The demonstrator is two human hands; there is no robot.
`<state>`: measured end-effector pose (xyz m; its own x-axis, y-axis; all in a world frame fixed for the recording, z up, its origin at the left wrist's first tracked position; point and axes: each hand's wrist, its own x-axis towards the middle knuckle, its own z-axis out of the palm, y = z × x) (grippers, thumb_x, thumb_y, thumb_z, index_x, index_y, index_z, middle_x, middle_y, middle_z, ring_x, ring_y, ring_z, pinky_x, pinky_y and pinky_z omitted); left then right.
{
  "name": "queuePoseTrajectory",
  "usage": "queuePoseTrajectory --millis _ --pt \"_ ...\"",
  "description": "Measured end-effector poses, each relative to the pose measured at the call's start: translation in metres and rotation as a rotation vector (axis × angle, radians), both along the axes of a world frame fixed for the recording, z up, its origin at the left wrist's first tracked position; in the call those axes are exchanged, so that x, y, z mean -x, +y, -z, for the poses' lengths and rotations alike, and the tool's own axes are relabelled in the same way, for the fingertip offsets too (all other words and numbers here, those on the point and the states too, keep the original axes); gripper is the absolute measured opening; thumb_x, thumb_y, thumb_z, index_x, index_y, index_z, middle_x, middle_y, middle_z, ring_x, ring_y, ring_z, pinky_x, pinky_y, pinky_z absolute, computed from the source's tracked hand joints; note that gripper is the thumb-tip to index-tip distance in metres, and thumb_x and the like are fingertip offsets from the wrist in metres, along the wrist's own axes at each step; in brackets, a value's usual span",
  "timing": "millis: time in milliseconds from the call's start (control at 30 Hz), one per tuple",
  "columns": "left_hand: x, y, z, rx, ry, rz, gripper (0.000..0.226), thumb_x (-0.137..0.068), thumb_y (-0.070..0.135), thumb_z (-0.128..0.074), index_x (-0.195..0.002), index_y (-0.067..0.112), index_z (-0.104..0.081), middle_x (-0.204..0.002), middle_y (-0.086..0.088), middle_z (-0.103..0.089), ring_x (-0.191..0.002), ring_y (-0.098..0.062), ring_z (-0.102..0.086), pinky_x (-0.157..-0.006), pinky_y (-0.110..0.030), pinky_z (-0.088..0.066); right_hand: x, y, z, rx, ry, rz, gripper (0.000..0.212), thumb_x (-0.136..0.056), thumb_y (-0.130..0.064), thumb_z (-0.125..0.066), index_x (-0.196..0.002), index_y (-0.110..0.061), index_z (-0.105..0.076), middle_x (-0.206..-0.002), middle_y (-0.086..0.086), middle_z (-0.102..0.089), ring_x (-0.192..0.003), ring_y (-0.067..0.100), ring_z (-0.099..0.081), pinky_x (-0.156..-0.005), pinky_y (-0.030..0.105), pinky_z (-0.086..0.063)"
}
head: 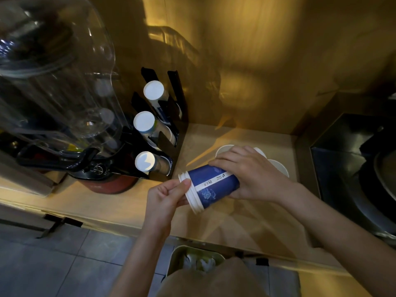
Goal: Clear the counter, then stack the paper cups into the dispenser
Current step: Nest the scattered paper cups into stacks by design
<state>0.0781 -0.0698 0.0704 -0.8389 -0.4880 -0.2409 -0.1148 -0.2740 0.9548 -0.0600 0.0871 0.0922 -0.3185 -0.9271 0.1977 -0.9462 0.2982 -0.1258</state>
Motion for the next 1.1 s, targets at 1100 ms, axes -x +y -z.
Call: queuePoseTrajectory --millis 1100 --pt "-0.010 -0.016 0.014 -0.486 -0.105 -0.224 0.017 -0.091 0.015 -0.048 -0.092 0.010 -0.064 -0.068 0.005 -0.077 -0.064 -0.003 -0.071 -0.051 -0.015 -0.056 0.053 0.068 -0.027 0.661 -0.336 0.588 0.083 -0.061 -0.026 -0.082 -0.132 -0.013 -0.040 -0.132 0.008 -0.051 -0.121 0.011 -0.045 -0.100 0.029 -0.039"
